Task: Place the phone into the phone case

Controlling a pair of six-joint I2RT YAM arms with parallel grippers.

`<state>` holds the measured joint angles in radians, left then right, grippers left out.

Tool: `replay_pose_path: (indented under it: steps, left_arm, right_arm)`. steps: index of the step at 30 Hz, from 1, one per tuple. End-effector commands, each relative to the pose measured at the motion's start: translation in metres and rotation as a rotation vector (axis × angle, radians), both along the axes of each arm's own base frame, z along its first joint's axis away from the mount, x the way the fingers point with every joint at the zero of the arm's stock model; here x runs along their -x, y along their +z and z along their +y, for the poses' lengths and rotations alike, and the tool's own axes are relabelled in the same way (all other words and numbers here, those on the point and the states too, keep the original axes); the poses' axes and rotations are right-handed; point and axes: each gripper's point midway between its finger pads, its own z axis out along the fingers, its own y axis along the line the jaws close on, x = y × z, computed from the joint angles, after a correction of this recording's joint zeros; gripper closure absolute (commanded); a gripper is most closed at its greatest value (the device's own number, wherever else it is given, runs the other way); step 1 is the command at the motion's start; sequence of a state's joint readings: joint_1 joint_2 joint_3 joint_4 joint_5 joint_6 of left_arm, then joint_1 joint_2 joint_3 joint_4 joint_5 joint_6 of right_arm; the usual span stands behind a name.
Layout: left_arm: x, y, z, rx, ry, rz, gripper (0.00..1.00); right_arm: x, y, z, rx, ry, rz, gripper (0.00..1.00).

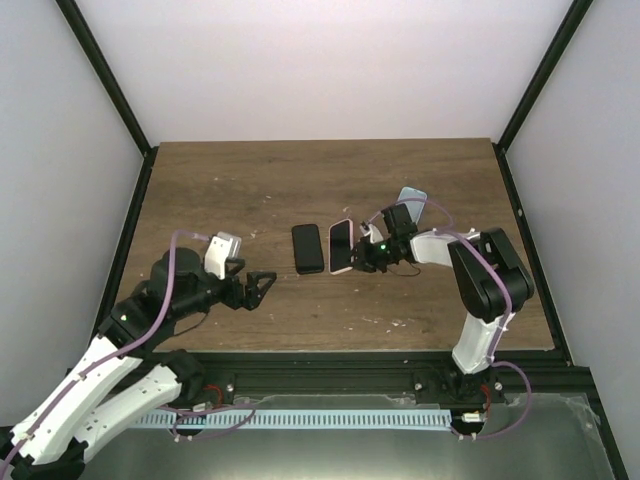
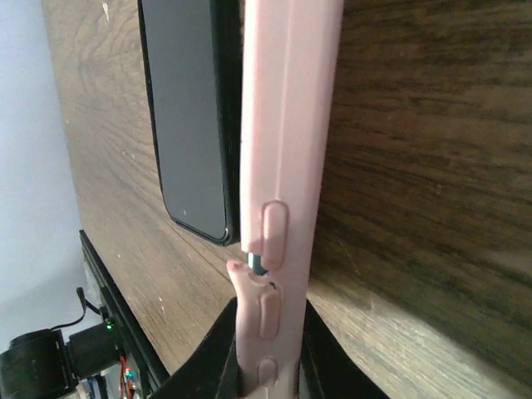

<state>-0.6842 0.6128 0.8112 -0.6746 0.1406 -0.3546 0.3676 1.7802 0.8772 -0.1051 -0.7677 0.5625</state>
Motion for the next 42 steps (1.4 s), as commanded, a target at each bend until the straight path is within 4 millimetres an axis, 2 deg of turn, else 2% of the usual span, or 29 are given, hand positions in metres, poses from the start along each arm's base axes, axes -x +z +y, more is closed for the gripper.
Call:
replay_pose_path:
  steps: [1, 6, 10, 14, 17, 23, 26, 29, 36, 39, 42]
  left_arm:
    - [-0.002, -0.005, 0.003, -0.018, 0.011, -0.007, 0.00]
    - [-0.001, -0.004, 0.005, -0.013, 0.014, -0.013, 0.00]
    - [0.000, -0.005, 0.005, -0.013, 0.012, -0.012, 0.00]
    - [0.001, -0.003, 0.004, -0.008, 0.007, -0.015, 0.00]
    - [0.003, -0.001, 0.005, -0.001, 0.003, -0.021, 0.00]
    - [0.005, 0.001, 0.005, 0.010, -0.008, -0.033, 0.00]
    - [0.007, 0.002, 0.004, 0.013, -0.015, -0.035, 0.00]
    - [0.007, 0.004, 0.005, 0.020, -0.011, -0.045, 0.00]
    - [0.006, 0.002, 0.006, 0.013, -0.007, -0.040, 0.00]
    - [0.005, 0.003, 0.006, 0.014, 0.000, -0.045, 0.00]
    - [0.002, 0.001, 0.011, 0.002, 0.032, -0.044, 0.00]
  right_arm:
    - [-0.023, 0.017, 0.010, -0.057, 0.025, -0.078, 0.84]
    - [-0.026, 0.006, -0.003, 0.040, -0.040, -0.066, 0.67]
    - [-0.031, 0.010, -0.020, 0.136, -0.113, -0.085, 0.54]
    - [-0.037, 0.014, -0.046, 0.286, -0.207, -0.108, 0.43]
    - [-0.044, 0.025, -0.068, 0.397, -0.267, -0.151, 0.40]
    - [-0.046, 0.036, -0.128, 0.610, -0.454, -0.128, 0.34]
    - [-0.040, 0.044, -0.162, 0.711, -0.544, -0.107, 0.22]
    - [-0.039, 0.055, -0.203, 0.800, -0.633, -0.102, 0.02]
    - [-0.025, 0.067, -0.298, 0.985, -0.844, -0.019, 0.00]
    - [-0.017, 0.066, -0.327, 1.011, -0.911, 0.019, 0.00]
    - [-0.008, 0.062, -0.346, 1.054, -0.951, 0.046, 0.00]
